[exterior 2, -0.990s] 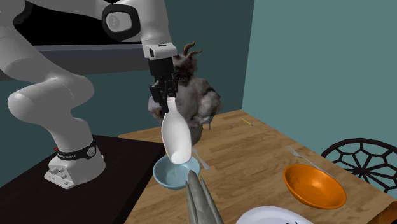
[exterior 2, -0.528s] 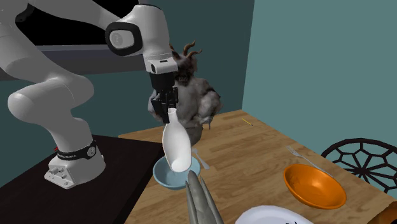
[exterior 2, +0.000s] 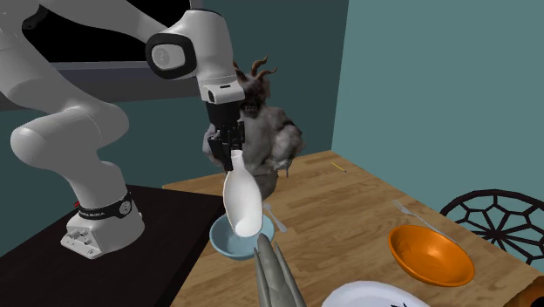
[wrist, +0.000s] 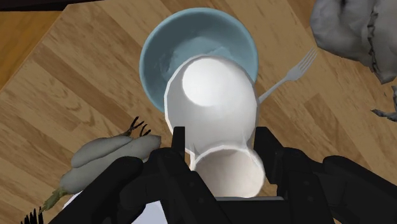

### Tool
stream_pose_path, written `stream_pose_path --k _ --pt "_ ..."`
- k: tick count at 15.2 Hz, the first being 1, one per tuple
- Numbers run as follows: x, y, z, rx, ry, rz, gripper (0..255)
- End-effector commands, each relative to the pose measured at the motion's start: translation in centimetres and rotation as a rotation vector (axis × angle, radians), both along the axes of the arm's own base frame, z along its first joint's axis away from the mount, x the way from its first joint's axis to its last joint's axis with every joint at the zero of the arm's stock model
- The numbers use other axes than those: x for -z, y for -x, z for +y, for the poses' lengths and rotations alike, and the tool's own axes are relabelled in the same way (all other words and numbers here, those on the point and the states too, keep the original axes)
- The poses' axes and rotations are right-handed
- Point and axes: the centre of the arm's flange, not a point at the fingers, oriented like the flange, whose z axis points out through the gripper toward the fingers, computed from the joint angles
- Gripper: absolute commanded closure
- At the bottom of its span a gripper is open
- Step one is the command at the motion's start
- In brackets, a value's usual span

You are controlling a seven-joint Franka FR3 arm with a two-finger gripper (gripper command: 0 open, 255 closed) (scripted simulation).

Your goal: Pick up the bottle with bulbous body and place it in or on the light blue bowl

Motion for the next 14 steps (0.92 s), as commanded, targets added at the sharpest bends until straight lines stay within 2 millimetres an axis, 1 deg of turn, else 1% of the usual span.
stream_pose_path --k 1,6,9,10,14 --pt "0.0 0.0 0.0 0.000 0.000 -0.001 0" --pt "0.0 0.0 0.0 0.000 0.000 -0.001 0" --pt "-4.0 0.4 0.0 0.000 0.000 -0.001 0" --pt "-5.0 0.5 0.0 0.000 0.000 -0.001 0" --pt "-5.0 0.6 0.0 0.000 0.000 -0.001 0"
